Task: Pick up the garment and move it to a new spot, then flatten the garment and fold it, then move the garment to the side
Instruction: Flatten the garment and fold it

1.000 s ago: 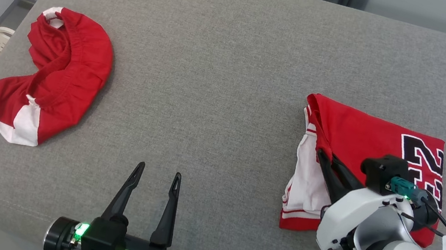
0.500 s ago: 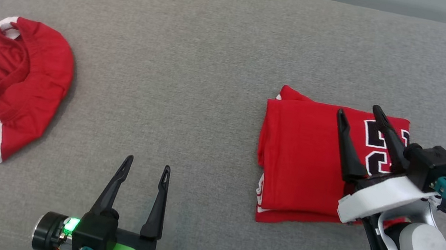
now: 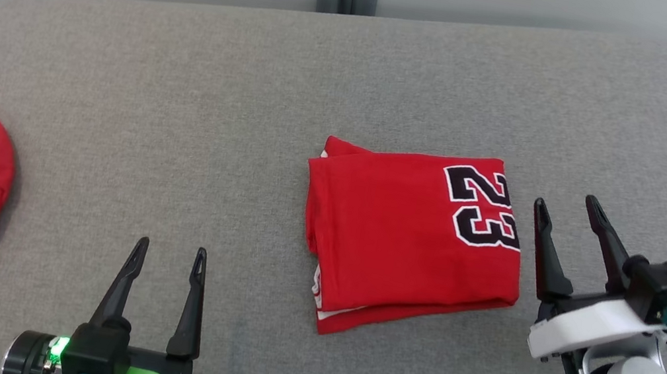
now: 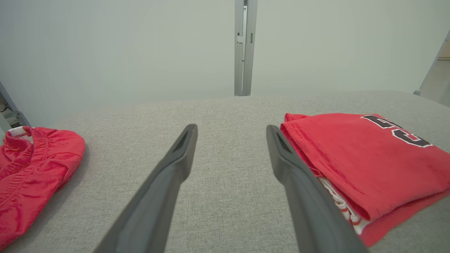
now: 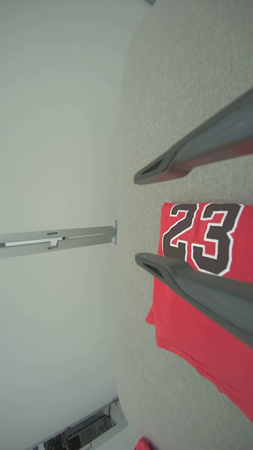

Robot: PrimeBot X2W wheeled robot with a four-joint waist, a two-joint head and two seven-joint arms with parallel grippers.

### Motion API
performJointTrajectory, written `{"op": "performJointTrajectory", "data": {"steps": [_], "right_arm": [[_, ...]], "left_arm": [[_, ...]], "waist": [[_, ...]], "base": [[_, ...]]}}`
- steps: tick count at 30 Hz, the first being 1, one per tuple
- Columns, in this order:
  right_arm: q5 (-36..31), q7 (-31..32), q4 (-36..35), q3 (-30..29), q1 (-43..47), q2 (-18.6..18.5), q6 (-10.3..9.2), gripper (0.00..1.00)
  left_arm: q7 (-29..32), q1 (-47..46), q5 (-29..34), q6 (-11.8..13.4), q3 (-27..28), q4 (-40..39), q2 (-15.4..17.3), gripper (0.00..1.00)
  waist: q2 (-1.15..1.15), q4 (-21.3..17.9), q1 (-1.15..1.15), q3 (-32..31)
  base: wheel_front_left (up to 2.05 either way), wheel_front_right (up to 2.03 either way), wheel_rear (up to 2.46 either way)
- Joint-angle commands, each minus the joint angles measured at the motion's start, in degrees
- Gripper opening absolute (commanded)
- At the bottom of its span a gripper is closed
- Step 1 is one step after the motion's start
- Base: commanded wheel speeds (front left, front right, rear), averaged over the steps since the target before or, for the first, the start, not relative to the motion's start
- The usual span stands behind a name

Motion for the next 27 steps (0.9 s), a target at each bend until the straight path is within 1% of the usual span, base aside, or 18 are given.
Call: {"op": "performJointTrajectory", "data": {"steps": [1, 3, 6, 15, 18, 21, 27], "right_arm": [[-0.8, -0.2, -0.8, -0.7, 2.6, 1.1, -0.09, 1.0], [-1.6, -0.2, -2.1, -1.7, 3.8, 1.6, -0.09, 1.0], [-2.1, -0.2, -3.3, -0.5, 6.4, 1.7, -0.09, 1.0], [-2.0, -0.2, -7.5, 0.1, 11.9, 2.7, -0.09, 1.0], [-2.1, -0.2, -7.5, 0.6, 13.2, 3.1, -0.09, 1.0], [-1.9, -0.2, -7.1, 0.9, 14.1, 3.5, -0.09, 1.0], [-2.4, -0.2, -6.5, 1.3, 14.7, 3.6, -0.09, 1.0]], "left_arm": [[0.0, 1.2, 0.6, -0.7, 0.6, -0.1, 0.1, 1.0], [0.0, 2.0, 0.7, -1.1, 1.4, 0.0, 0.1, 1.0], [0.0, 3.2, 0.4, -1.4, 2.6, -0.1, 0.1, 1.0], [0.0, 6.7, 0.4, -2.0, 4.5, -1.8, 0.1, 1.0], [0.0, 7.5, 0.9, -2.1, 4.6, -2.2, 0.1, 1.0], [0.0, 8.2, 1.1, -1.6, 4.9, -2.0, 0.1, 1.0], [0.0, 8.4, 0.0, -1.1, 5.3, -1.0, 0.1, 1.0]], "waist": [[0.0, -3.2, 0.0, -3.5], [0.0, -3.7, 0.0, -4.5], [0.0, -4.2, 0.0, -6.2], [0.0, -4.5, 0.0, -9.1], [0.0, -4.4, 0.0, -9.6], [0.0, -4.2, 0.0, -10.1], [0.0, -3.7, 0.0, -10.5]], "base": [[0.0, 0.0, 0.0], [0.0, 0.0, 0.0], [0.0, 0.0, 0.0], [0.0, 0.0, 0.0], [0.0, 0.0, 0.0], [0.0, 0.0, 0.0], [0.0, 0.0, 0.0]]}}
